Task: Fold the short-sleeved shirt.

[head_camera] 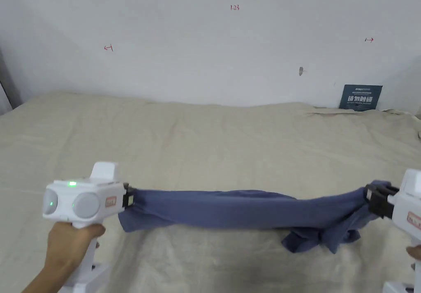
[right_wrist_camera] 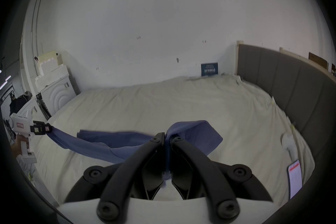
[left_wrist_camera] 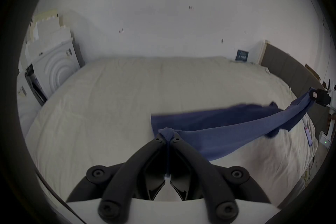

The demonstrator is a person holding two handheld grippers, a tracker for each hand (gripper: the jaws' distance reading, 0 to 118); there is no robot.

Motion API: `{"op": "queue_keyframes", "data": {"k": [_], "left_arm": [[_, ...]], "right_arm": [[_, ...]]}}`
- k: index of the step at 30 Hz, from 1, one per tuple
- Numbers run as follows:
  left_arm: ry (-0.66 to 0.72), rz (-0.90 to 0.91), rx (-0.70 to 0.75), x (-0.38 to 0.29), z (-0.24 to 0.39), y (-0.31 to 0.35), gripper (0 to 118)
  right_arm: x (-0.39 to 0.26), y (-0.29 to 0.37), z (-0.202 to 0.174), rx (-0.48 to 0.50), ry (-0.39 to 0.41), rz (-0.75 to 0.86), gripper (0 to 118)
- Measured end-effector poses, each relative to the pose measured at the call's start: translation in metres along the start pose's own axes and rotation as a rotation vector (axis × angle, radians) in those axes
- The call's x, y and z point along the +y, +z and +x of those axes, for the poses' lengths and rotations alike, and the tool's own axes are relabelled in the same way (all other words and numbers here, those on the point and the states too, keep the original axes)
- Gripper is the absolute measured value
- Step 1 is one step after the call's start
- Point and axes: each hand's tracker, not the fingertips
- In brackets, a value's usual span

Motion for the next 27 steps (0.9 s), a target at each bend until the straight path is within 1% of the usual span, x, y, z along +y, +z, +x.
{"op": "queue_keyframes", "data": {"k": [3, 8, 9, 16, 20, 22, 25, 27], "left_arm": [[-0.023, -0.047, 0.001, -0.047, -0.001, 0.012, 0], [-0.007, -0.102, -0.009, -0.111, -0.001, 0.036, 0], [-0.008, -0.115, -0.008, -0.122, -0.001, 0.041, 0], [0.027, -0.162, -0.021, -0.18, -0.015, 0.076, 0], [0.04, -0.174, -0.021, -0.202, -0.019, 0.094, 0], [0.024, -0.187, -0.013, -0.211, -0.02, 0.098, 0], [0.006, -0.203, -0.004, -0.221, -0.021, 0.099, 0], [0.012, -0.217, 0.0, -0.226, -0.02, 0.092, 0]], "right_arm": [[-0.04, 0.029, 0.001, 0.011, -0.025, -0.036, 2], [-0.095, 0.079, -0.001, 0.017, -0.064, -0.074, 2], [-0.104, 0.087, 0.004, 0.016, -0.073, -0.077, 2], [-0.149, 0.144, 0.001, 0.028, -0.057, -0.124, 2], [-0.17, 0.162, 0.004, 0.023, -0.03, -0.15, 2], [-0.179, 0.166, 0.003, 0.022, -0.023, -0.171, 2], [-0.193, 0.164, 0.004, 0.019, -0.037, -0.199, 2], [-0.204, 0.155, 0.006, -0.004, -0.04, -0.225, 2]]}}
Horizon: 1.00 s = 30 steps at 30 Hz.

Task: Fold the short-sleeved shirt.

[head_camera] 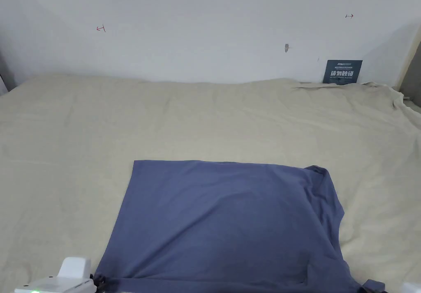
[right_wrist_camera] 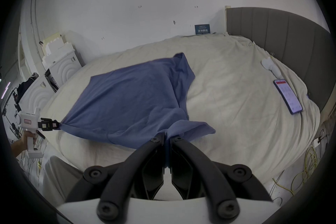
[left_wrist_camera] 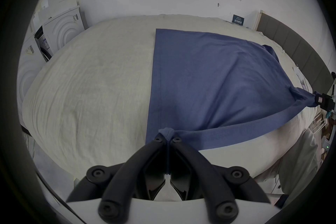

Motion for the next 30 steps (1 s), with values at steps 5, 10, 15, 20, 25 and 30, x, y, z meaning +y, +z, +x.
{"op": "queue_keyframes", "data": {"k": [5, 10, 15, 20, 25, 30], "left_arm": [[-0.024, -0.038, 0.029, -0.009, 0.008, -0.016, 0], [0.016, -0.031, 0.045, -0.012, 0.009, -0.018, 9], [0.005, -0.042, 0.085, -0.01, 0.018, -0.005, 56], [0.067, 0.062, 0.064, 0.002, 0.017, 0.019, 111], [0.11, 0.16, 0.043, 0.028, 0.017, 0.045, 111], [0.115, 0.283, 0.087, 0.049, 0.024, 0.059, 109]], "right_arm": [[-0.02, -0.034, 0.012, -0.062, -0.061, -0.101, 2], [-0.037, -0.051, 0.014, -0.112, -0.085, -0.183, 3], [-0.03, -0.041, -0.008, -0.135, -0.067, -0.182, 6], [-0.004, -0.02, -0.028, -0.153, -0.019, -0.129, 87], [0.035, 0.004, -0.045, -0.189, 0.03, -0.013, 92], [0.065, 0.02, -0.055, -0.187, 0.078, 0.13, 92]]}}
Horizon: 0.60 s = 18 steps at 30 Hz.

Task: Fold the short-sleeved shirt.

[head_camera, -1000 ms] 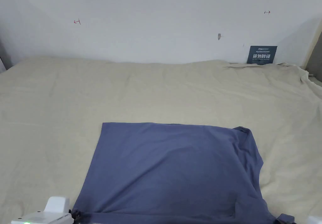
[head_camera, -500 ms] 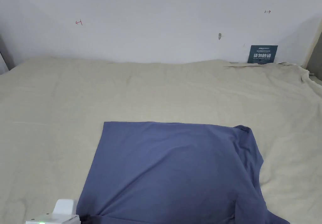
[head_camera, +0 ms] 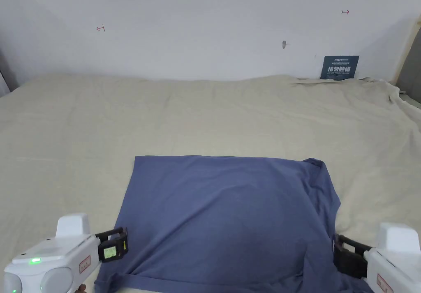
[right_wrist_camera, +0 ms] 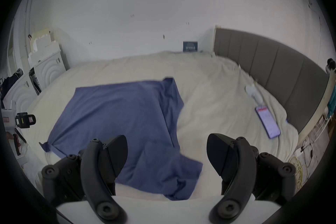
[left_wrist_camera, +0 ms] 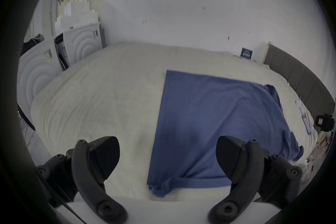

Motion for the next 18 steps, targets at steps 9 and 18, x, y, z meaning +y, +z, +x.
{"op": "queue_keyframes", "data": {"k": [9, 18], "left_arm": [[-0.067, 0.177, -0.01, 0.004, 0.025, 0.017, 0], [-0.09, 0.064, -0.067, 0.0, 0.023, 0.018, 0]], "right_arm": [[0.019, 0.025, -0.034, -0.077, 0.102, 0.188, 0], [0.021, 0.03, -0.032, -0.037, 0.062, 0.212, 0]]}}
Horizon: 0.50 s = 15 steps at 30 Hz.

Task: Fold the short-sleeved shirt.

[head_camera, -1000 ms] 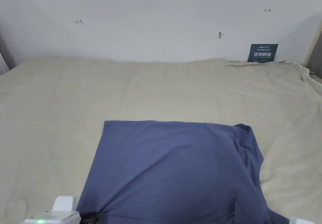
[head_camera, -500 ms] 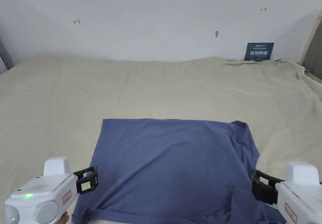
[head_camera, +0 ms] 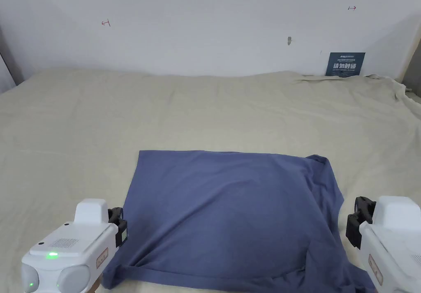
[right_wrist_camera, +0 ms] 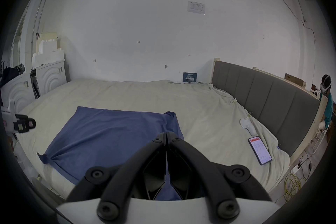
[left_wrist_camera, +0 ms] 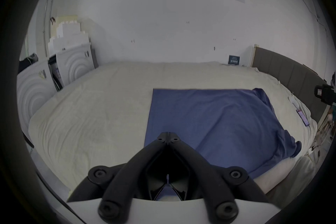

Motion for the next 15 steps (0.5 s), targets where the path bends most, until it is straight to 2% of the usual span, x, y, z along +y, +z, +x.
{"op": "queue_keyframes", "data": {"k": [7, 9, 11, 12, 13, 15], "left_arm": [[0.105, -0.236, -0.027, -0.013, -0.018, -0.015, 0], [0.1, -0.302, -0.026, -0.021, -0.021, -0.021, 9], [0.087, -0.363, -0.019, -0.03, -0.024, -0.028, 31], [0.093, -0.359, -0.028, -0.035, -0.027, -0.03, 49], [0.097, -0.368, -0.039, -0.04, -0.029, -0.032, 75], [0.106, -0.392, -0.041, -0.048, -0.033, -0.037, 98]], "right_arm": [[-0.002, -0.003, 0.005, 0.011, -0.014, -0.011, 0], [-0.003, -0.004, 0.006, 0.014, -0.014, -0.018, 0], [-0.005, -0.004, 0.005, 0.018, -0.017, -0.027, 0], [-0.005, -0.004, 0.005, 0.019, -0.018, -0.03, 0], [-0.006, -0.004, 0.005, 0.021, -0.019, -0.034, 0], [-0.009, -0.006, 0.006, 0.021, -0.018, -0.041, 0]]}}
